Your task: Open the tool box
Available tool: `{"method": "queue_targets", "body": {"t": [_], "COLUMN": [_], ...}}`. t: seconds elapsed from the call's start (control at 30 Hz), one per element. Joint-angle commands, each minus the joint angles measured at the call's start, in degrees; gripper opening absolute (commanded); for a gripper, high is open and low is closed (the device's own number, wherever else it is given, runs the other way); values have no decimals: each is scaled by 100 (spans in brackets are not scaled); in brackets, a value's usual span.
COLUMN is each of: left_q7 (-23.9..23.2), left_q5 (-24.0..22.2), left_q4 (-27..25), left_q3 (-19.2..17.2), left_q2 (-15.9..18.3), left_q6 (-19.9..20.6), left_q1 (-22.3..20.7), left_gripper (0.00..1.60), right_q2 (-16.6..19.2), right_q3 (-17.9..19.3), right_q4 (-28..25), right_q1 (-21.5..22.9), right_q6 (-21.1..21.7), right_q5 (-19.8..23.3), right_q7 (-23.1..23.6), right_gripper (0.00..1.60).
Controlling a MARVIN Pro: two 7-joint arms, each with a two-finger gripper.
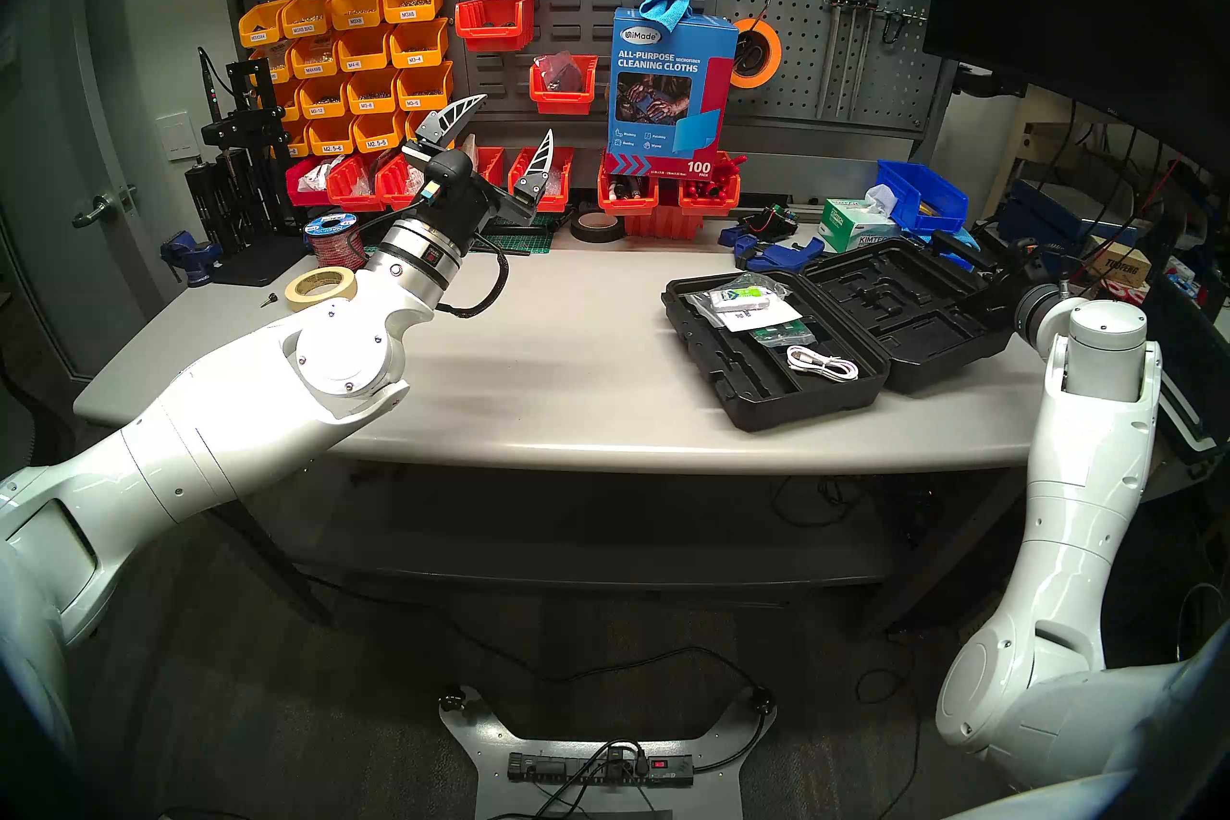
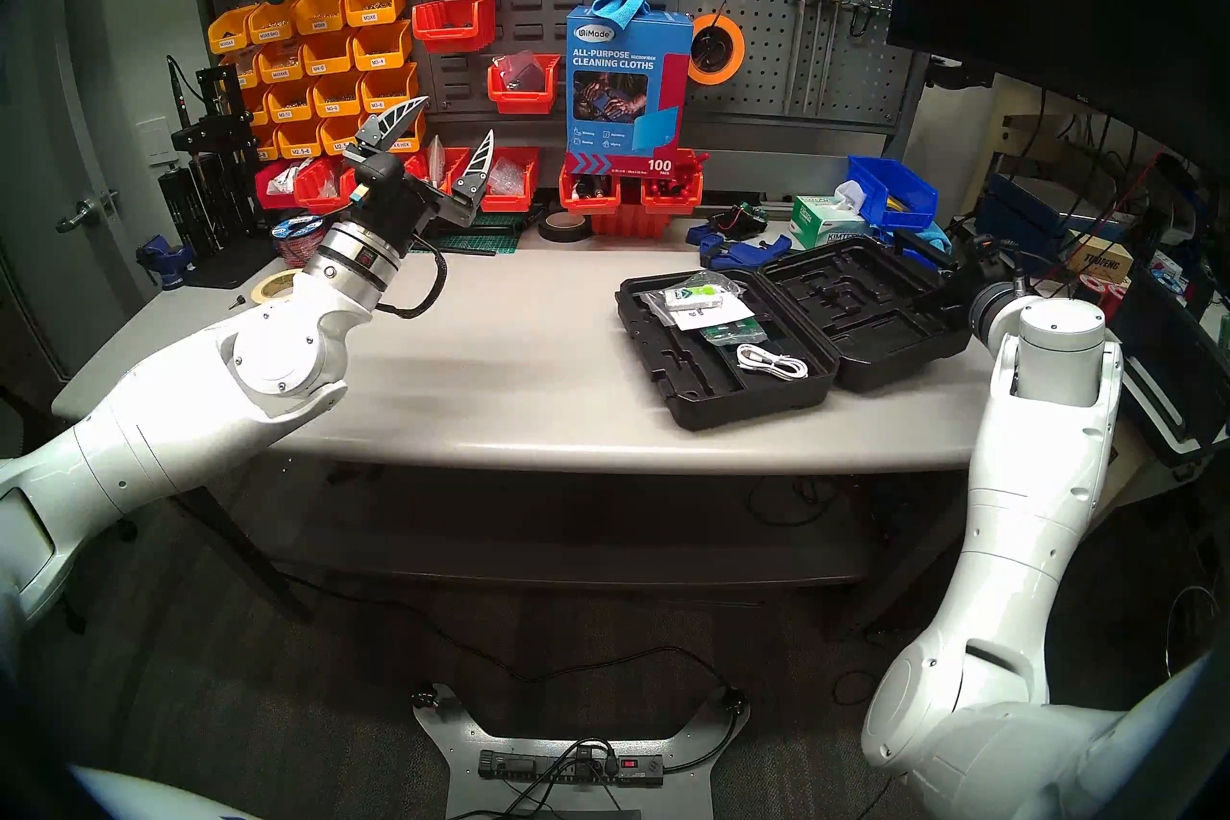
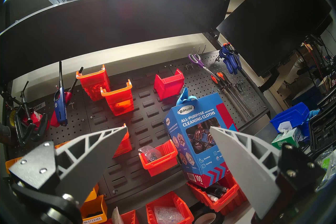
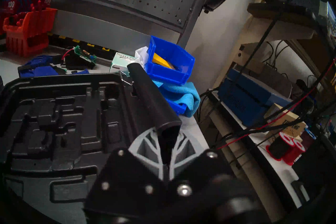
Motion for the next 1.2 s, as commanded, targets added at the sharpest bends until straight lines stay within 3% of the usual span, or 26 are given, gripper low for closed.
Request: {"method": "queue_targets", "body": {"t": [0.0, 0.07, 0.1, 0.13, 0.17, 0.23, 0.7, 1.0, 1.17], "left_q7": [-13, -13, -13, -13, -14, -12, -3, 3, 0], "left_q5": [12, 12, 12, 12, 12, 12, 10, 7, 10], "left_q4": [-12, -12, -12, -12, -12, -13, -18, -21, -19], "left_q3": [-56, -56, -56, -56, -56, -56, -55, -52, -54], "left_q2": [-11, -11, -11, -11, -11, -11, -7, -5, -7], "left_q6": [-5, -6, -6, -6, -6, -5, -7, -8, -7], "left_q1": [-95, -95, -95, -95, -95, -95, -85, -77, -85], "left_gripper": [157, 157, 157, 157, 157, 157, 157, 157, 157], "right_q2": [-565, -683, -752, -796, -814, -827, -343, -120, -134], "right_q3": [-46, -19, 10, 8, 10, -17, -331, -556, -592], "right_q4": [-203, -138, -88, -2, 35, 147, 330, -178, 112], "right_q1": [20, 58, 90, 141, 179, 312, 1078, 1494, 1830], "right_q6": [-57, -101, -162, -323, -380, -778, -1570, -1987, -2372], "right_q5": [105, 180, 235, 306, 345, 385, 472, 789, 936], "right_q7": [-373, -507, -585, -686, -728, -975, -1026, -1323, -1558], "right_gripper": [0, 0, 8, 99, 160, 160, 160, 160, 160]}}
